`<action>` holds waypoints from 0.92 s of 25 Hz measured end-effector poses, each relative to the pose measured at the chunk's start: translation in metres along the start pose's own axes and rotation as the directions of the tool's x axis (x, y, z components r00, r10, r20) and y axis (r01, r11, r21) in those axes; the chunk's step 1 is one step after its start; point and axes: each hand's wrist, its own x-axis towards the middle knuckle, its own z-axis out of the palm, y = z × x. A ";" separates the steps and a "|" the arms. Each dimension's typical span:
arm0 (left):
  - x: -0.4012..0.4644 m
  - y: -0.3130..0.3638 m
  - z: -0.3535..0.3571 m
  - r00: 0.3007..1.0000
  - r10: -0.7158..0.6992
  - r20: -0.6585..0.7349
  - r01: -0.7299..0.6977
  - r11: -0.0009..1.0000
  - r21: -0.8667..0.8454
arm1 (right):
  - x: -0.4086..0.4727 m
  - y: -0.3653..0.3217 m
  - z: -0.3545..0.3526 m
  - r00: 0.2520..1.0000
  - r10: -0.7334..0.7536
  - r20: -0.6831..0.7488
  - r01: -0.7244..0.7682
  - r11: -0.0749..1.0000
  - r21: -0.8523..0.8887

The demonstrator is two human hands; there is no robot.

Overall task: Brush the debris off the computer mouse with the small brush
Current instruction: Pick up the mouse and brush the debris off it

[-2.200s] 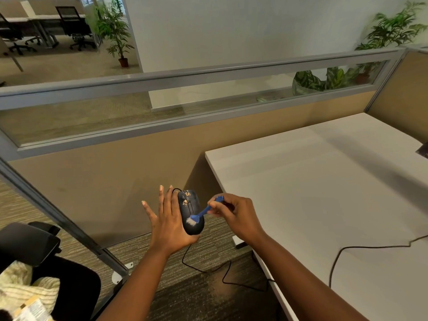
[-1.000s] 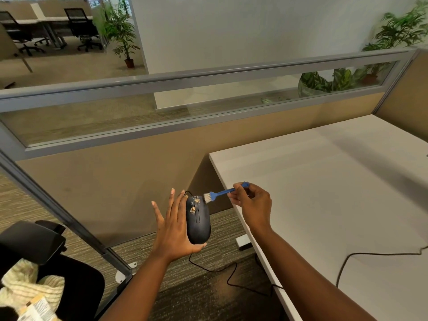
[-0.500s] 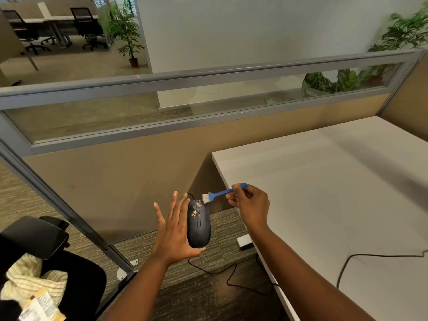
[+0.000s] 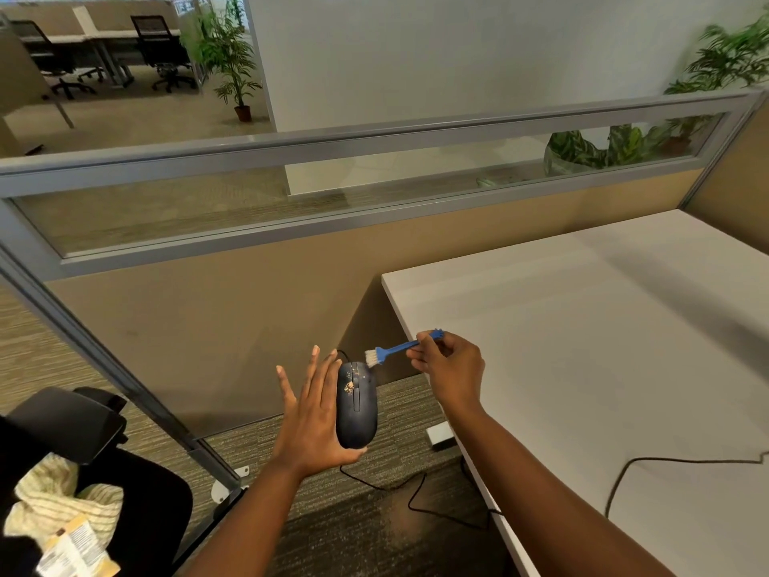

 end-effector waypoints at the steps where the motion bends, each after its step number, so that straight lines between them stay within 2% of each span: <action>1: 0.000 0.001 0.000 1.000 0.007 0.005 -0.007 1.000 0.005 | -0.001 -0.002 0.004 0.999 0.003 0.032 -0.003 1.000 0.014; 4: 0.000 0.003 0.000 1.000 0.019 0.008 -0.019 1.000 0.013 | -0.003 -0.001 0.013 0.995 0.009 0.101 -0.007 1.000 -0.025; 10: 0.000 -0.002 0.000 1.000 -0.030 -0.005 0.030 1.000 -0.006 | 0.001 0.005 -0.001 1.000 0.005 0.007 -0.004 0.998 -0.057; 15: 0.003 -0.003 0.001 1.000 -0.018 0.003 0.018 1.000 0.011 | -0.001 0.003 0.006 0.995 0.003 0.103 -0.002 1.000 -0.013; 20: 0.004 -0.006 0.004 0.999 -0.039 0.018 0.039 0.999 0.018 | 0.001 0.008 -0.002 0.999 -0.013 0.040 0.014 0.999 -0.034; 23: 0.004 -0.007 0.004 0.999 -0.031 0.017 0.031 0.999 0.021 | 0.002 0.009 -0.001 0.993 -0.010 0.115 0.011 1.000 -0.005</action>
